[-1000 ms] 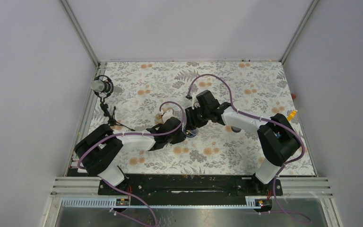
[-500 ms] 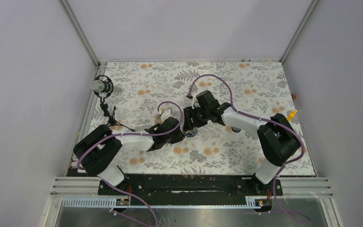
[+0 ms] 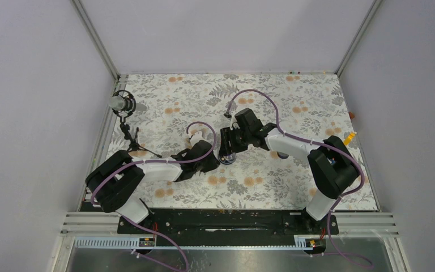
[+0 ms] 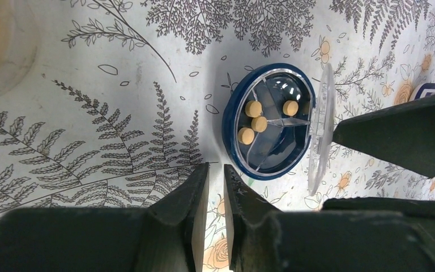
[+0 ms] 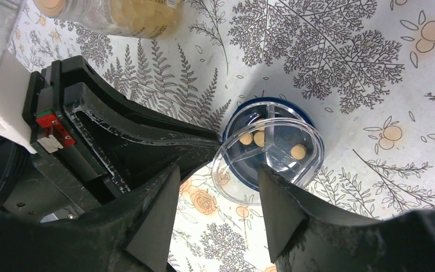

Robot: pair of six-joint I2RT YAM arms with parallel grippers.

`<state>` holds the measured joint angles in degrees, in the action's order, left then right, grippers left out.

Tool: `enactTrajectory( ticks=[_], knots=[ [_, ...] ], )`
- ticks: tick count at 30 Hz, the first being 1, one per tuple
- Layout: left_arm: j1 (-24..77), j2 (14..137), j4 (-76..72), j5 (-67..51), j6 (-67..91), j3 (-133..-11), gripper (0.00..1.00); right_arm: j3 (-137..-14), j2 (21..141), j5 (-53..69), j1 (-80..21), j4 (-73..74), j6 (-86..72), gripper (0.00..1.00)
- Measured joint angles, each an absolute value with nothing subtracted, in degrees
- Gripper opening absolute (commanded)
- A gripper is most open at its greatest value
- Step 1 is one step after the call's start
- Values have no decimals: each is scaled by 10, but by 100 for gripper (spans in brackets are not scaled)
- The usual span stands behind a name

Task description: Sort the pills into containers

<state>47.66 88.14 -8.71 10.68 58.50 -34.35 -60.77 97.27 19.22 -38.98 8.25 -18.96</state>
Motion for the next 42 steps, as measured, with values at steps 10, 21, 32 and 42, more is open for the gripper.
enactTrajectory(
  ticks=[10, 21, 32, 42],
  knots=[
    [470, 882, -99, 92, 585, -340, 16, -608, 1007, 192, -390, 67, -219, 56],
    [464, 881, -104, 90, 585, -335, 15, -622, 1031, 166, -390, 77, -235, 35],
    [456, 878, -103, 90, 584, -334, 15, -632, 1034, 114, -391, 95, -236, 35],
    [454, 799, -82, 102, 552, -332, 64, -663, 1000, 50, -391, 184, -234, 48]
  ],
)
